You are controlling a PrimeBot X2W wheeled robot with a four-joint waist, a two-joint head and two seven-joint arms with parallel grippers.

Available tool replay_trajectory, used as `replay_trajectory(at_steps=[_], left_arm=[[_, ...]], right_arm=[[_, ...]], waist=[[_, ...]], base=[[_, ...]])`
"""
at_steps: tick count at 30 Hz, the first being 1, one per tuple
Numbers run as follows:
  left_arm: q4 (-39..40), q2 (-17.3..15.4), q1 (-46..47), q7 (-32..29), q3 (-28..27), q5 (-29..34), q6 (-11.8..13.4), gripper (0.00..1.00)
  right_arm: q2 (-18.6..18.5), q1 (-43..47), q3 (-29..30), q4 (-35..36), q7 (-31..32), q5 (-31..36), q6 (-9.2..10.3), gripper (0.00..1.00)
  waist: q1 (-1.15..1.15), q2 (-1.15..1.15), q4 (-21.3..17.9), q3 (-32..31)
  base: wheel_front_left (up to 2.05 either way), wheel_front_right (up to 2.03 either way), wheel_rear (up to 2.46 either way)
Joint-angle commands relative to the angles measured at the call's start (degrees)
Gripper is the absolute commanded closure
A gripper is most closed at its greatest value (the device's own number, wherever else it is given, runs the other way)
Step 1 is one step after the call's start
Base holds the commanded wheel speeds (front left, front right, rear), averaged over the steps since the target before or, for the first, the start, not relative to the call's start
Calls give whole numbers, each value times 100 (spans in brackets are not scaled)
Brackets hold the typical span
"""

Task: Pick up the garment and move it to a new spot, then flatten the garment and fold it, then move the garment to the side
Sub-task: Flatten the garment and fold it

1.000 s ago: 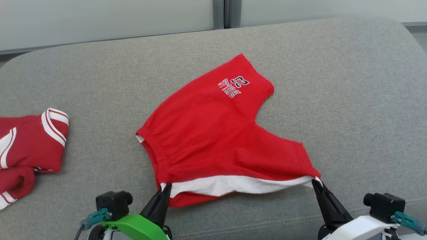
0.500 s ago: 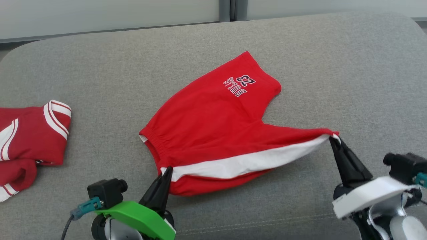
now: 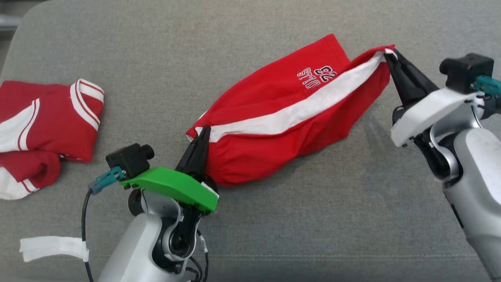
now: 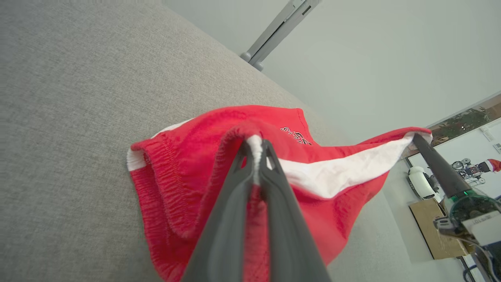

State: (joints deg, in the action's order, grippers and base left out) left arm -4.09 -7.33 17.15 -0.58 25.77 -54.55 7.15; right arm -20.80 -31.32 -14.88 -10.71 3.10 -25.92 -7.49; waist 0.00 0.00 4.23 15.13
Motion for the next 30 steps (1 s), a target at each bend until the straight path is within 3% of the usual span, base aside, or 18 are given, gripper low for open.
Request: replay_trajectory(at_steps=[1,7,14,22,23,24,25,26,27,30], left_arm=[[-200,91,248,102,-67,-85,-60,100],[-1018,370,808,444,-81,-405,-273,100],[-1848,437,1323,716,303,-781,-551,100],[-2211,438,1739,1092,922,-1247,-750,100],[-2258,438,1796,1146,994,-1265,-766,98],[-2308,438,1848,1224,1036,-1286,-758,69],[-2362,437,1887,1282,1069,-1314,-719,58],[-2418,437,1937,1332,1122,-1283,-702,0],[-2478,438,1988,1382,1163,-1228,-683,0],[-2624,438,2080,1493,1233,-995,-649,0]], right_arm=[[-79,-336,-170,-313,-83,-104,0,100],[-368,-1387,-988,-1442,-471,-372,1,100],[-590,-2193,-1766,-2643,-841,-788,3,100],[-670,-2638,-2296,-3398,-1176,-1211,3,100],[-664,-2687,-2344,-3485,-1228,-1263,3,100],[-646,-2726,-2362,-3564,-1324,-1318,3,100],[-630,-2759,-2407,-3648,-1382,-1339,3,68],[-607,-2756,-2473,-3724,-1419,-1366,3,5],[-587,-2763,-2529,-3786,-1463,-1408,3,0],[-584,-2750,-2598,-3980,-1607,-1493,3,0]], waist=[[0,0,405,406],[0,0,722,706],[0,0,906,895],[0,0,959,956],[0,0,962,959],[0,0,963,961],[0,0,962,958],[0,0,959,951],[0,0,955,944],[0,0,936,895]], base=[[0,0,0],[0,0,0],[0,0,0],[0,0,0],[0,0,0],[0,0,0],[0,0,0],[0,0,0],[0,0,0],[0,0,0]])
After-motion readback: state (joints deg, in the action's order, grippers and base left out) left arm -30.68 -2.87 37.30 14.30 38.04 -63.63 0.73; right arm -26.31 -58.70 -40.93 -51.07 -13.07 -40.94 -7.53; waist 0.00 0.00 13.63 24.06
